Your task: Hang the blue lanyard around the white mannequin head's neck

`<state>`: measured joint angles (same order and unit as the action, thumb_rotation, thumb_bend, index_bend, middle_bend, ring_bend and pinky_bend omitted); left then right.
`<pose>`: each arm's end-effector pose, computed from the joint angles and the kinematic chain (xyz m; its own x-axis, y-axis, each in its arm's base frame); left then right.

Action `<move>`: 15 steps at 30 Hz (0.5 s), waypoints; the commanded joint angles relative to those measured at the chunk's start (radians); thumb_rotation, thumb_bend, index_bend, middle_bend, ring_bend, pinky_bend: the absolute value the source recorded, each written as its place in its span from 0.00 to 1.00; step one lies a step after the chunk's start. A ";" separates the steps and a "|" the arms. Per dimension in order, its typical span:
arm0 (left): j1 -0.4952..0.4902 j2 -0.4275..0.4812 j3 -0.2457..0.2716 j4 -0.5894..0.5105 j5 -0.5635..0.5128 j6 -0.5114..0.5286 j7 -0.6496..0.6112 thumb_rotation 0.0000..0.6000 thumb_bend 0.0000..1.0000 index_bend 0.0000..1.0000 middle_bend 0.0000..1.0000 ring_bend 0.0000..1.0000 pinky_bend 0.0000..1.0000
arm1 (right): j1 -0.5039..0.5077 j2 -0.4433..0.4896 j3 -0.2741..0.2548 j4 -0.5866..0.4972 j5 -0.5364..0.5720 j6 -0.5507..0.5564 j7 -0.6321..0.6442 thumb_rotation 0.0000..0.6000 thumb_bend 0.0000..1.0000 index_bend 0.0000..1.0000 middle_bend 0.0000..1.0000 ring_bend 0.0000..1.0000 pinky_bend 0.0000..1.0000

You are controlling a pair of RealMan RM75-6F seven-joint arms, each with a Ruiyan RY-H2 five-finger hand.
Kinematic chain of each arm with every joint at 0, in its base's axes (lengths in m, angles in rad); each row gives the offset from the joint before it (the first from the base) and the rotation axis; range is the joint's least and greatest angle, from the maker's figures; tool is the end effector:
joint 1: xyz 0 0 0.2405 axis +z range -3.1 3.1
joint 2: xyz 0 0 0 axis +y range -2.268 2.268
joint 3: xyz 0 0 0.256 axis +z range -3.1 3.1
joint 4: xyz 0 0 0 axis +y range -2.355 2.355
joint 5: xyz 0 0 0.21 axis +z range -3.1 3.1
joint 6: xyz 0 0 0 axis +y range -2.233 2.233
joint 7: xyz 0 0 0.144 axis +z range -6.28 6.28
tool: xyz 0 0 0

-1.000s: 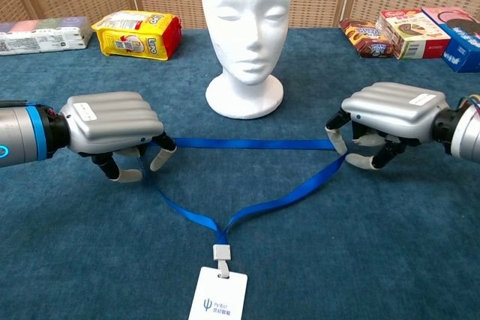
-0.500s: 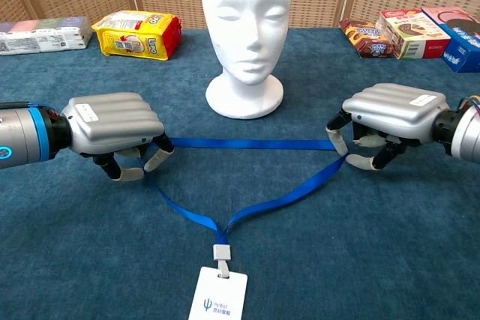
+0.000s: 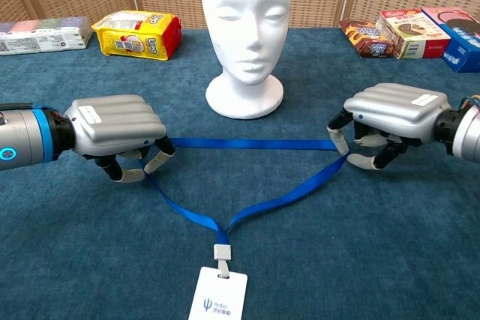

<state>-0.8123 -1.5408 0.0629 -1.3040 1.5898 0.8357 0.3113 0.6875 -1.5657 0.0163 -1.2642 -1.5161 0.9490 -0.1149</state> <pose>-0.1726 0.3100 -0.0517 0.8361 0.0900 0.5412 0.3948 -0.7837 -0.4795 -0.1952 -0.3173 -0.0340 0.6152 -0.2347 0.7526 -0.7064 -0.5879 0.3942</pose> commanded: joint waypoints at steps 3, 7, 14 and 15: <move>0.002 0.003 -0.003 -0.005 -0.005 0.003 0.002 1.00 0.43 0.62 1.00 1.00 1.00 | -0.001 0.000 0.002 0.001 0.001 0.003 0.003 1.00 0.50 0.66 1.00 1.00 1.00; 0.008 0.009 -0.002 -0.012 -0.002 0.018 -0.007 1.00 0.43 0.62 1.00 1.00 1.00 | -0.003 0.001 0.002 -0.001 -0.002 0.008 0.003 1.00 0.50 0.68 1.00 1.00 1.00; 0.030 0.033 -0.005 -0.028 -0.002 0.064 -0.030 1.00 0.43 0.63 1.00 1.00 1.00 | -0.009 0.006 0.007 -0.019 -0.005 0.026 0.018 1.00 0.51 0.71 1.00 1.00 1.00; 0.034 0.038 -0.005 -0.032 0.000 0.071 -0.034 1.00 0.43 0.63 1.00 1.00 1.00 | -0.010 0.008 0.008 -0.024 -0.006 0.030 0.021 1.00 0.51 0.71 1.00 1.00 1.00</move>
<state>-0.7836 -1.5096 0.0586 -1.3306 1.5881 0.8984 0.2827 0.6788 -1.5595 0.0228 -1.2844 -1.5208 0.9760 -0.0968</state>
